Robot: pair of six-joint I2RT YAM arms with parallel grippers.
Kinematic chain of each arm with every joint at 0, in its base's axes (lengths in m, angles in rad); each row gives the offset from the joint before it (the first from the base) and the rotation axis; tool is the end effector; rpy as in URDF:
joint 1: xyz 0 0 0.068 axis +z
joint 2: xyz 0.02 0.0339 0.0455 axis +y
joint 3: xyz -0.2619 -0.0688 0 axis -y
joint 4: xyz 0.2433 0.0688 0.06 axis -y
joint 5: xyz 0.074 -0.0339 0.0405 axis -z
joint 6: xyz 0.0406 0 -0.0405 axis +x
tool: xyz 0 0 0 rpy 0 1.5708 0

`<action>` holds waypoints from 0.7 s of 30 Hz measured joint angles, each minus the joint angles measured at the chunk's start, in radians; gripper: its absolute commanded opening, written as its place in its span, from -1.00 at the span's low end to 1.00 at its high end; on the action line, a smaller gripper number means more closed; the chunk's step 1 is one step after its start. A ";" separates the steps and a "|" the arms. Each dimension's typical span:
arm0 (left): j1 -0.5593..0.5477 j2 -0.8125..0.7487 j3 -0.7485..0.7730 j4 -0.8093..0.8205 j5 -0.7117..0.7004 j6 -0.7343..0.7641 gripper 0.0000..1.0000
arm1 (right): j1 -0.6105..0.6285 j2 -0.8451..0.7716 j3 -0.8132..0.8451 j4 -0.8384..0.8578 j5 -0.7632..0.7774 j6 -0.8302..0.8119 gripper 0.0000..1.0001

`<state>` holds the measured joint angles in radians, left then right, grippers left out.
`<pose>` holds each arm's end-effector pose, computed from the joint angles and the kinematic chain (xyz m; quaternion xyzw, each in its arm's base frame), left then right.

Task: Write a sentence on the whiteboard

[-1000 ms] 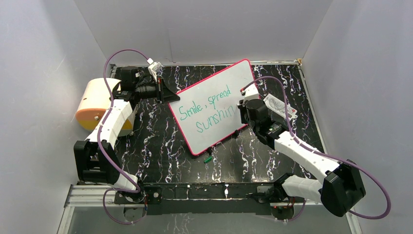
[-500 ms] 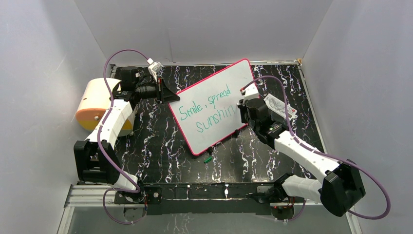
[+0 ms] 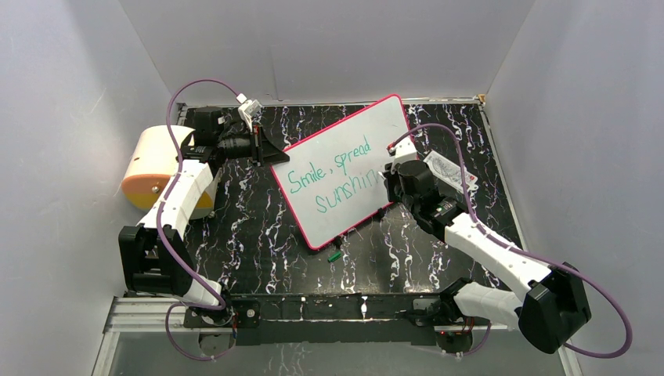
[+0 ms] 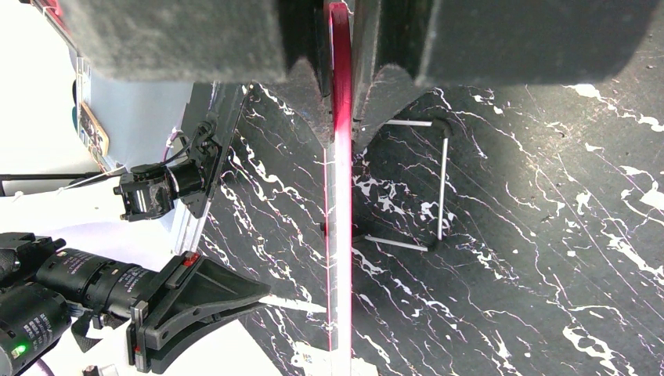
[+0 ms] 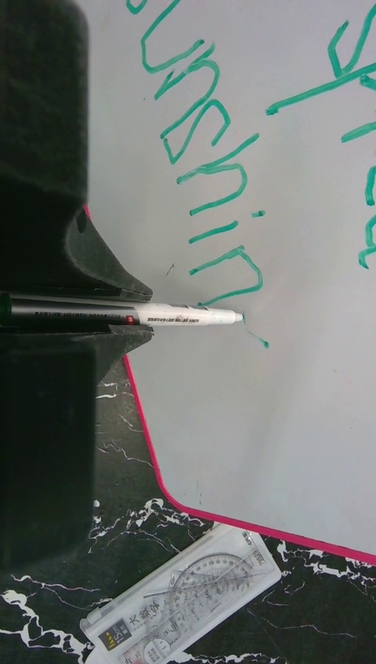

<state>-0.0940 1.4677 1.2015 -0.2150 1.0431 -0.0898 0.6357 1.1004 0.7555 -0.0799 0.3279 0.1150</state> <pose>0.3225 -0.0656 0.3242 0.2598 0.7410 -0.4655 0.4083 0.2113 0.1397 0.2748 -0.1279 0.8239 0.0685 0.5479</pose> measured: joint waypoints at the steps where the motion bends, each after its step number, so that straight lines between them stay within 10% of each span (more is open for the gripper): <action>1: 0.000 0.000 0.000 0.000 0.000 0.000 -1.00 | 0.000 0.001 0.000 0.000 -0.002 0.002 -1.00; 21: 0.000 0.000 0.000 0.000 -0.001 0.000 -1.00 | 0.000 0.032 0.000 0.042 0.015 0.008 -1.00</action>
<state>-0.0940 1.4677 1.2015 -0.2153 1.0424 -0.0902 0.6357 1.1328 0.7555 -0.0380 0.3431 0.1234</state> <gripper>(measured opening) 0.071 0.192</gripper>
